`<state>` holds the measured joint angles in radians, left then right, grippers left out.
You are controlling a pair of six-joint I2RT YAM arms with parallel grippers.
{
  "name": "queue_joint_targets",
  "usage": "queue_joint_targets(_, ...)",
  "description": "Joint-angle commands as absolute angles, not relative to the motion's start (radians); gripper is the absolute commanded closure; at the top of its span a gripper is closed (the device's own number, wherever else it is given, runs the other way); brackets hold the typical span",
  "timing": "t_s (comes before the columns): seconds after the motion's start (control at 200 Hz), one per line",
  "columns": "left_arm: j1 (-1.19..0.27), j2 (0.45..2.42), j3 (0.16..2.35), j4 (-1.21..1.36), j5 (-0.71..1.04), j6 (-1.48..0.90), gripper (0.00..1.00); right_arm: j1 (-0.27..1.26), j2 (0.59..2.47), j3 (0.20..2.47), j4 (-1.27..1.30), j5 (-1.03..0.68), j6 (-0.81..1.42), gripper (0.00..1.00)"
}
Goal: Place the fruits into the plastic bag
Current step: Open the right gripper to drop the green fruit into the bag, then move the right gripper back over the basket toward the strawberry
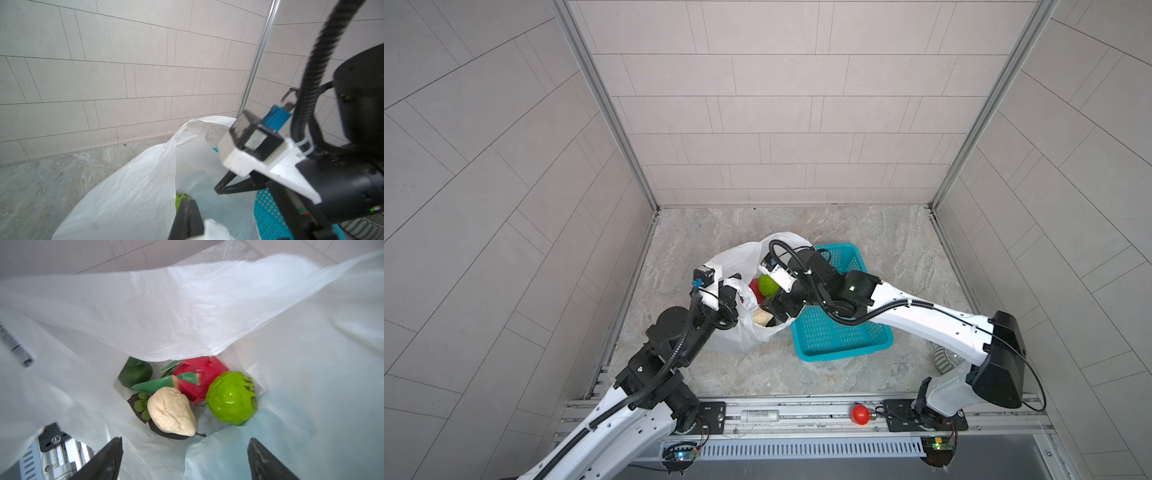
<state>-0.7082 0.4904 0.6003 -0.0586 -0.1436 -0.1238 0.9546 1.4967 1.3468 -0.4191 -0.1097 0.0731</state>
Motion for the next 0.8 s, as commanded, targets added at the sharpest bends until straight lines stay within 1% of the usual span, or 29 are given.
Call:
queue_joint_targets(0.0, -0.708, 0.497, 0.603, -0.041, -0.150, -0.128, 1.00, 0.952, 1.416, 1.329, -0.378, -0.007, 0.015, 0.10)
queue_joint_targets(0.12, -0.709, 0.505, 0.604, -0.036, -0.149, -0.126, 1.00, 0.937, 1.277, 1.271, -0.272, 0.109, 0.012, 0.10)
queue_joint_targets(0.225, -0.709, 0.511, 0.604, -0.034, -0.146, -0.129, 1.00, 0.883, 1.167, 1.223, -0.185, 0.215, 0.061, 0.10)
queue_joint_targets(0.305, -0.709, 0.516, 0.603, -0.030, -0.143, -0.130, 1.00, 0.798, 1.109, 1.192, -0.157, 0.275, 0.172, 0.10)
queue_joint_targets(0.395, -0.708, 0.518, 0.603, -0.024, -0.141, -0.135, 1.00, 0.671, 1.083, 1.155, -0.194, 0.317, 0.346, 0.11)
queue_joint_targets(0.475, -0.709, 0.520, 0.603, -0.019, -0.139, -0.136, 1.00, 0.548, 1.107, 1.128, -0.261, 0.237, 0.485, 0.12)
queue_joint_targets(0.55, -0.708, 0.522, 0.604, -0.019, -0.139, -0.134, 1.00, 0.482, 1.163, 1.105, -0.297, 0.119, 0.552, 0.13)
queue_joint_targets(0.671, -0.709, 0.525, 0.606, -0.018, -0.138, -0.128, 1.00, 0.471, 1.276, 1.082, -0.300, -0.029, 0.576, 0.13)
queue_joint_targets(0.796, -0.708, 0.530, 0.609, -0.018, -0.136, -0.128, 1.00, 0.472, 1.388, 1.051, -0.241, -0.163, 0.637, 0.13)
